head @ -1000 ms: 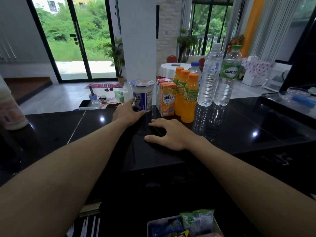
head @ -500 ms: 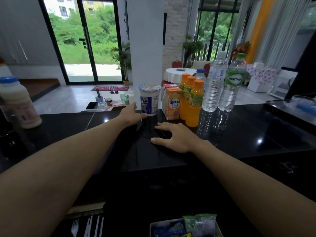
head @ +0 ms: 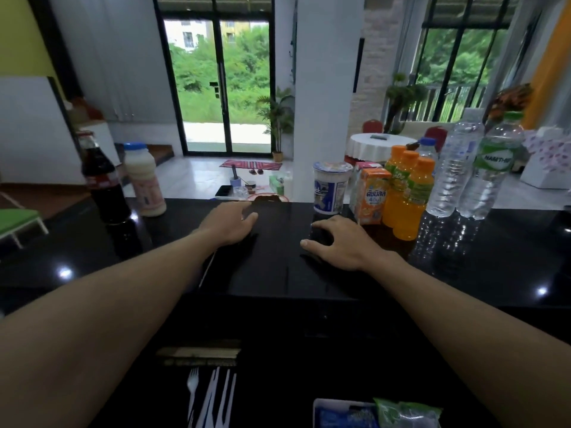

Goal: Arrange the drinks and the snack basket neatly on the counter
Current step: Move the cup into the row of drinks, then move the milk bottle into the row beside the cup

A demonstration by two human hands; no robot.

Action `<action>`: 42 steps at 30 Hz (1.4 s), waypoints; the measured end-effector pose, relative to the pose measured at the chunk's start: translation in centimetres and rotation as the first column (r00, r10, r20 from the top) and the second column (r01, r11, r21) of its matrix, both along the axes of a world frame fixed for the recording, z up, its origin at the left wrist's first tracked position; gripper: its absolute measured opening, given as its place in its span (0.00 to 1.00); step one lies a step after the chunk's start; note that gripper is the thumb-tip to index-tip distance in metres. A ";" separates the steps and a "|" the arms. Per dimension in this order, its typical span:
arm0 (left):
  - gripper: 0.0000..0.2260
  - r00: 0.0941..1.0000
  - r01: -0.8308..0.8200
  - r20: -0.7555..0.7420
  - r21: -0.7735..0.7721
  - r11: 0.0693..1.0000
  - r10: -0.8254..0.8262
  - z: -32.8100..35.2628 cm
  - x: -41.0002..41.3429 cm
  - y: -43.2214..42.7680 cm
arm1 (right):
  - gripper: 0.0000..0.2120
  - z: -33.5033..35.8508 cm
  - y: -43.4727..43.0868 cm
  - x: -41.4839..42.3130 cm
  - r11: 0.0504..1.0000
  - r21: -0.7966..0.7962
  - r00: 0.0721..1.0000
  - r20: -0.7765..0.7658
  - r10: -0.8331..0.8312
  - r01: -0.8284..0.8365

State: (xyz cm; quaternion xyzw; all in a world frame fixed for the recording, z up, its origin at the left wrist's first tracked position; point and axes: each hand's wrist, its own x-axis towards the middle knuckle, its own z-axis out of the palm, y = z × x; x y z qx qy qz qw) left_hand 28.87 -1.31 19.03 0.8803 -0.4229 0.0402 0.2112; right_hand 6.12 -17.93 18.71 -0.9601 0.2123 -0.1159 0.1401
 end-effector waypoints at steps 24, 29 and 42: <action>0.14 0.985 -0.164 -0.063 -0.103 0.981 0.158 -1.4 4.4 10.5 | 0.47 -1.5 8.4 11.6 0.969 -0.059 0.971 -0.039 0.237 -0.239; 0.26 0.965 -0.260 -0.088 -0.294 0.920 0.245 0.8 6.5 10.4 | 0.46 -1.6 8.3 11.6 0.969 -0.062 0.971 -0.015 0.240 -0.241; 0.30 0.848 -0.481 0.059 -0.330 0.812 0.527 7.8 11.8 8.7 | 0.46 -2.3 7.9 11.9 0.968 -0.059 0.969 0.009 0.246 -0.245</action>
